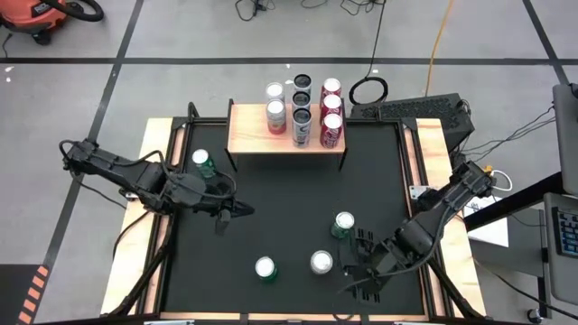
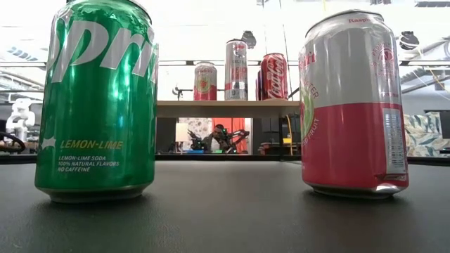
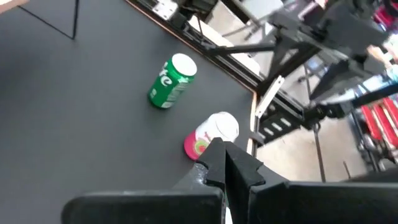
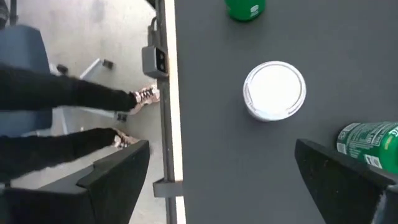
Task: Place canned beverage on shelf
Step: Put the pink white soda can aligned with the other pink white soda cans on the shelf
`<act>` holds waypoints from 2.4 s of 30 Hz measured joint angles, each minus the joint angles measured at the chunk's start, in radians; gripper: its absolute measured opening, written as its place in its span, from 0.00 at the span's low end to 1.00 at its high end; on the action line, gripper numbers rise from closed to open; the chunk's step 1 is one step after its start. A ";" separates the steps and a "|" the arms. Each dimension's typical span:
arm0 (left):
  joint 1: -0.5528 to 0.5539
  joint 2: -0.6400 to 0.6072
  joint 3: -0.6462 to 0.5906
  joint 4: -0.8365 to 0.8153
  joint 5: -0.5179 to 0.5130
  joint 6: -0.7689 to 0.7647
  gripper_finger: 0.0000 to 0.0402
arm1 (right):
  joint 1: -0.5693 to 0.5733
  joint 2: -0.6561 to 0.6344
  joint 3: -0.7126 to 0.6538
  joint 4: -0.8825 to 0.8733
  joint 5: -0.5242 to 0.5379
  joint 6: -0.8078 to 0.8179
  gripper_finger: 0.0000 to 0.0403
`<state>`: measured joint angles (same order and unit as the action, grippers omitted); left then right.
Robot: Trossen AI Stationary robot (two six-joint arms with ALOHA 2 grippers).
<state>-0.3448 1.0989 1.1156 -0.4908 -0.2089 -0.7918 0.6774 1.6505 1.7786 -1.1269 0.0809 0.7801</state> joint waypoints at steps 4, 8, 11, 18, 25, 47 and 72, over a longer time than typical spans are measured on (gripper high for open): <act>-0.006 0.001 0.000 0.011 -0.064 -0.063 0.00 | 0.015 0.000 0.000 -0.001 0.033 -0.076 0.94; -0.005 0.001 0.000 0.022 -0.106 -0.085 0.00 | 0.018 0.000 0.000 -0.010 0.050 -0.088 0.94; 0.008 0.001 0.000 0.022 -0.107 -0.039 0.00 | 0.021 0.000 0.000 0.001 0.049 -0.057 0.94; 0.039 0.001 0.000 0.021 -0.062 0.186 0.00 | 0.026 0.000 0.000 0.097 0.162 -0.054 0.94; 0.045 0.001 0.000 -0.030 0.053 0.346 0.00 | -0.020 0.037 0.001 0.138 0.246 0.032 0.94; 0.034 0.001 -0.033 -0.268 -0.132 0.666 0.00 | -0.086 0.050 0.000 0.037 0.341 -0.177 0.94; -0.129 0.079 -0.033 -0.216 -0.218 0.447 0.00 | 0.130 0.050 -0.474 0.684 0.781 0.053 0.94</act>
<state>-0.4739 1.1774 1.0824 -0.7065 -0.4266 -0.3452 0.8076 1.7008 1.3050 -0.4429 0.8618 0.8329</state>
